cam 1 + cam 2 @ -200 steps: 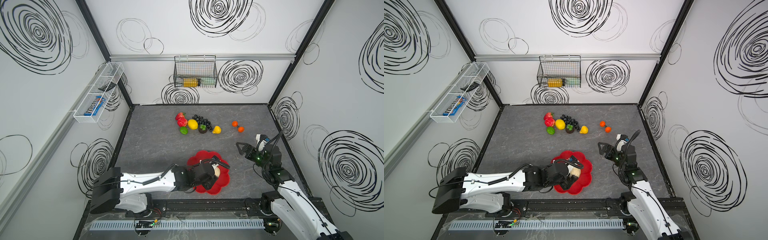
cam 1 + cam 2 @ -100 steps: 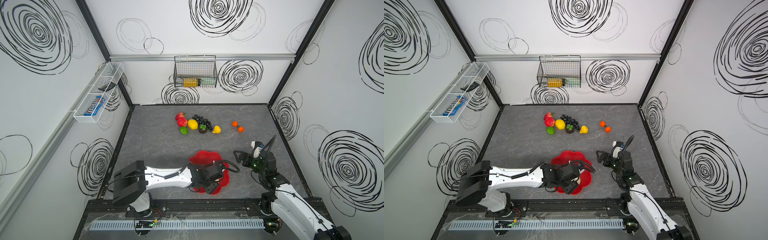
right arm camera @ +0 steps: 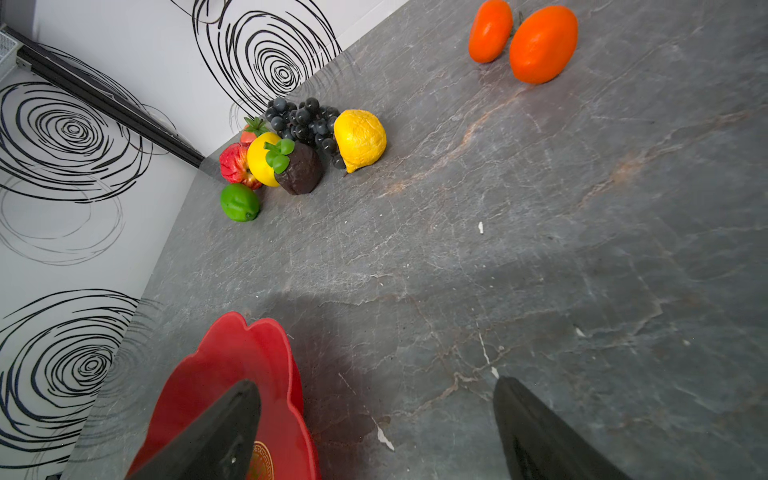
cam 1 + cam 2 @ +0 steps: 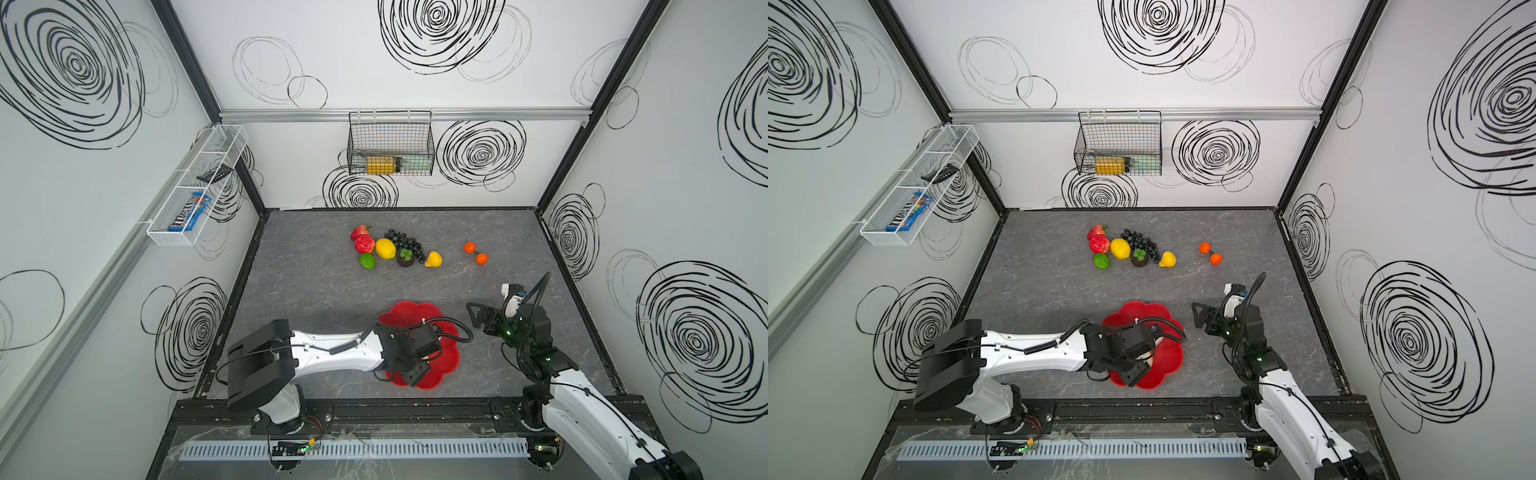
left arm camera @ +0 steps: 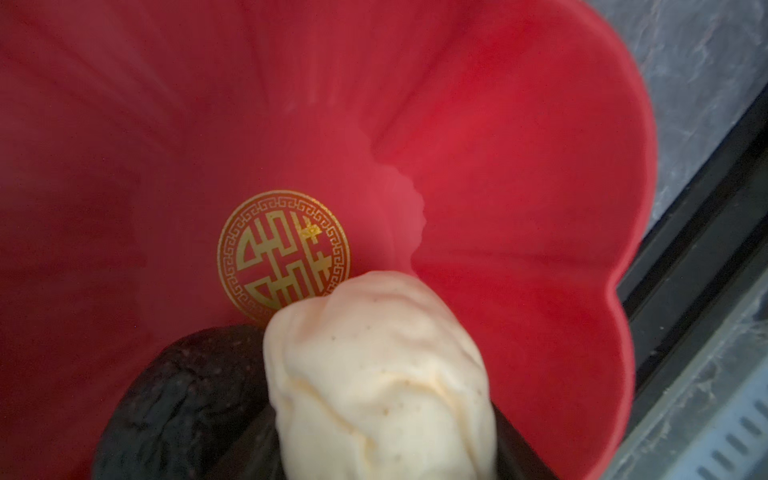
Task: Place and organize the fake fruits in the fruit bowl
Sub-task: 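Lower the cream pear into the red bowl beside the avocado with the left gripper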
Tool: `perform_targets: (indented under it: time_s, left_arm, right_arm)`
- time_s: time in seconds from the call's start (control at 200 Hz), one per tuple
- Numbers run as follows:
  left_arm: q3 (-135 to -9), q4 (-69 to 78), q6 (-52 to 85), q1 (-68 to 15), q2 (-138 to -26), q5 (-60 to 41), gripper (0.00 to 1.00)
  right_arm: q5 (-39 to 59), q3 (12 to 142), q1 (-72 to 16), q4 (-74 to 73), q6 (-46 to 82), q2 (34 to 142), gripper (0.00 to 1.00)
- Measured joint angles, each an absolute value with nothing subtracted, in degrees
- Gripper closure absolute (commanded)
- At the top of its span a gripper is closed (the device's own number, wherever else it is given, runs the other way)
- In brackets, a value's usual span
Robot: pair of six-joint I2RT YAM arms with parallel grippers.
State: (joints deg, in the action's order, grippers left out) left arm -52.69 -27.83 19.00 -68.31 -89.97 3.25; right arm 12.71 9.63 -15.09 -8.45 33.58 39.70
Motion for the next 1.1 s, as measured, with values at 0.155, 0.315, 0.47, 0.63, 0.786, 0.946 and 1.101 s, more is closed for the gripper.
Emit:
perform_targets:
  time_s: [0.155, 0.315, 0.47, 0.63, 0.786, 0.946, 1.101]
  left_arm:
    - [-51.0, -28.4, 19.0, -68.1, -88.7, 3.5, 0.33]
    - [-50.5, -28.5, 19.1, -68.0, -87.4, 3.7, 0.28]
    - [-50.3, -28.5, 19.1, -68.0, -86.7, 3.9, 0.24]
    - [-50.3, -28.5, 19.0, -68.0, -86.5, 3.9, 0.26]
    - [-50.3, -28.7, 19.0, -68.0, -85.5, 3.9, 0.26]
    - [-50.3, -29.8, 19.0, -68.0, -83.1, 3.9, 0.25]
    - [-50.3, -30.4, 19.0, -67.8, -79.8, 3.9, 0.24]
  right_arm:
    - [12.7, 9.6, -15.1, -8.4, 33.5, 39.7, 0.08]
    - [12.7, 9.6, -15.1, -8.4, 33.5, 39.7, 0.08]
    - [12.7, 9.6, -15.1, -8.4, 33.5, 39.7, 0.08]
    - [12.7, 9.6, -15.1, -8.5, 33.6, 39.9, 0.08]
    - [12.7, 9.6, -15.1, -8.5, 33.5, 40.2, 0.08]
    - [12.8, 9.6, -15.1, -8.7, 33.5, 40.6, 0.08]
    - [12.8, 9.6, -15.1, -8.9, 33.6, 40.6, 0.08]
